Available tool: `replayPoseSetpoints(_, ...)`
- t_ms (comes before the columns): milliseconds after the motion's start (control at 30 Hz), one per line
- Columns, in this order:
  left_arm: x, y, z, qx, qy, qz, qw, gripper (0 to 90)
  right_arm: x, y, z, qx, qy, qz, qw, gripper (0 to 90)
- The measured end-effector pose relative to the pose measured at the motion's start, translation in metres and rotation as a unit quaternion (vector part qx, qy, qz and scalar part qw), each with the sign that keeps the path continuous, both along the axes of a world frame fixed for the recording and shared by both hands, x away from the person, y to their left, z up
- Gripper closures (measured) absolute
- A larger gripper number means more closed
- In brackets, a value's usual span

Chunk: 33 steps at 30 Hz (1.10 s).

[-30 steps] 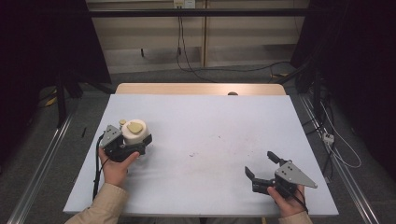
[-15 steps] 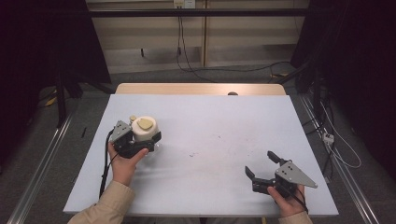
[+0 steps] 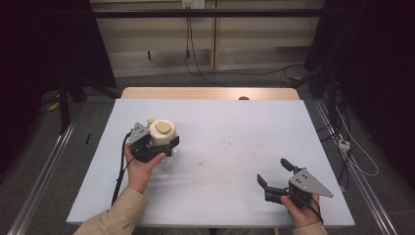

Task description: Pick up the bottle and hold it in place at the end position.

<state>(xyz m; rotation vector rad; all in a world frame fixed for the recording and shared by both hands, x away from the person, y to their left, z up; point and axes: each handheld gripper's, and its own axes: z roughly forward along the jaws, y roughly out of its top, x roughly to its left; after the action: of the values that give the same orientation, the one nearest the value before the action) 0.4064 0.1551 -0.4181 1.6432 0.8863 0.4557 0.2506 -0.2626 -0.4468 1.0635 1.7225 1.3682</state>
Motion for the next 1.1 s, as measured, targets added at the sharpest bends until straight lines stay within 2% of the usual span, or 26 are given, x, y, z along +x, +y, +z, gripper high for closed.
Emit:
replayPoseSetpoints(100,0.002,-0.006,0.001,-0.004,-0.001,-0.004,1.0,6.3,0.0,0.0,0.0,-0.001,0.0,-0.001,1.0,4.6)
replayPoseSetpoints(367,0.006,-0.021,-0.001,0.003,-0.001,-0.014,0.9999,6.3,0.0,0.0,0.0,-0.001,0.0,-0.002,1.0,4.6)
replayPoseSetpoints(533,0.008,-0.027,-0.001,0.008,-0.004,-0.02,0.9998,6.3,0.0,0.0,0.0,0.0,0.0,-0.001,1.0,4.6)
replayPoseSetpoints(833,0.015,-0.037,-0.001,0.002,-0.003,-0.024,0.9997,6.3,0.0,0.0,0.0,-0.001,0.0,-0.001,1.0,4.6)
replayPoseSetpoints(1100,0.02,-0.045,-0.005,0.005,-0.001,-0.026,0.9997,6.3,0.0,-0.001,0.0,0.0,0.0,-0.002,1.0,4.6)
